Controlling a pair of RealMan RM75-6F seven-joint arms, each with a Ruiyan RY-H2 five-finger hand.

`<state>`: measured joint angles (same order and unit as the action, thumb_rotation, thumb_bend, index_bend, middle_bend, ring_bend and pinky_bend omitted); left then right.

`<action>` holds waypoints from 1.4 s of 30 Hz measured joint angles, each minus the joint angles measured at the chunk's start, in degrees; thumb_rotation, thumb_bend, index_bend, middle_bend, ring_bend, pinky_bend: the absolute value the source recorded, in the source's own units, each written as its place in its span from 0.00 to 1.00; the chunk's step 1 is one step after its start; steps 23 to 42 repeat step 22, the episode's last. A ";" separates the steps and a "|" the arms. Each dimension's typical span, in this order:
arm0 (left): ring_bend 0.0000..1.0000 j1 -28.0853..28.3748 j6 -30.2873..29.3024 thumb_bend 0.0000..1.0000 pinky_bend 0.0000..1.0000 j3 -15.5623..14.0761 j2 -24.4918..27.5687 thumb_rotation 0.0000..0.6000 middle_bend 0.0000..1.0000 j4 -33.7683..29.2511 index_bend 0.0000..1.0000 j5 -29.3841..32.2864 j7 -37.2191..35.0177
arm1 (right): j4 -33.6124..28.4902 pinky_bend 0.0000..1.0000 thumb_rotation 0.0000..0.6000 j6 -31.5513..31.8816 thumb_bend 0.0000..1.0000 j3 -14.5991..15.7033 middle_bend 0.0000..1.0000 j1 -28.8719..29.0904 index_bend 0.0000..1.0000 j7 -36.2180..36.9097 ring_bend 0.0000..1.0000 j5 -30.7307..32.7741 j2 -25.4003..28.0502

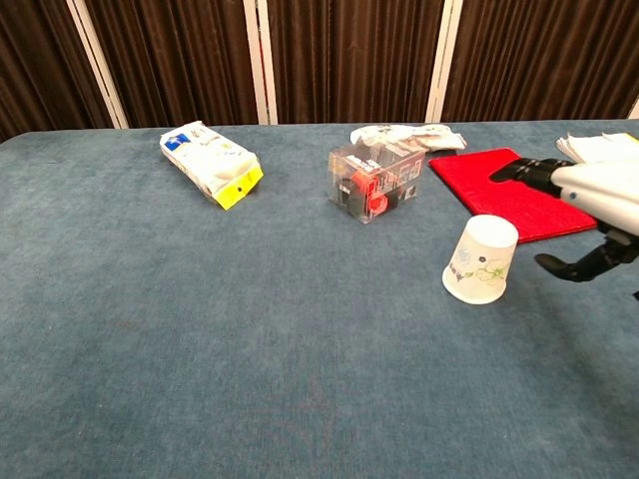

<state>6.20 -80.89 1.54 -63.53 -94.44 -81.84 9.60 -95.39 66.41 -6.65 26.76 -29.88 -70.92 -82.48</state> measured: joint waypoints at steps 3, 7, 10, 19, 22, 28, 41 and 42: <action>0.00 -0.04 -0.13 0.00 0.00 0.00 -0.01 1.00 0.00 0.04 0.00 -0.09 -0.05 | -0.85 0.17 1.00 1.20 0.43 0.62 0.00 -0.91 0.00 0.45 0.00 -1.05 2.34; 0.00 -0.05 -0.22 0.00 0.00 -0.04 -0.06 1.00 0.00 0.07 0.00 -0.26 -0.04 | -2.20 0.17 1.00 3.19 0.43 1.80 0.00 -2.58 0.00 1.44 0.00 -3.07 6.56; 0.00 -0.06 -0.54 0.00 0.00 -0.08 -0.16 1.00 0.00 0.17 0.00 -0.73 -0.03 | -3.40 0.15 1.00 5.32 0.43 3.09 0.00 -4.37 0.00 2.59 0.00 -5.35 10.58; 0.00 -0.40 -2.92 0.00 0.00 0.02 -1.25 1.00 0.00 2.01 0.00 -2.95 -1.05 | -2.98 0.09 1.00 16.54 0.43 7.45 0.00 -12.75 0.00 10.65 0.00 -13.16 18.09; 0.00 -0.46 -3.71 0.00 0.00 0.19 -1.51 1.00 0.00 2.59 0.00 -3.53 -1.31 | -1.17 0.09 1.00 20.65 0.43 7.71 0.00 -15.08 0.00 14.78 0.00 -14.54 18.38; 0.00 -0.46 -3.71 0.00 0.00 0.19 -1.51 1.00 0.00 2.59 0.00 -3.53 -1.31 | -1.17 0.09 1.00 20.65 0.43 7.71 0.00 -15.08 0.00 14.78 0.00 -14.54 18.38; 0.00 -0.46 -3.71 0.00 0.00 0.19 -1.51 1.00 0.00 2.59 0.00 -3.53 -1.31 | -1.17 0.09 1.00 20.65 0.43 7.71 0.00 -15.08 0.00 14.78 0.00 -14.54 18.38; 0.00 -0.46 -3.71 0.00 0.00 0.19 -1.51 1.00 0.00 2.59 0.00 -3.53 -1.31 | -1.17 0.09 1.00 20.65 0.43 7.71 0.00 -15.08 0.00 14.78 0.00 -14.54 18.38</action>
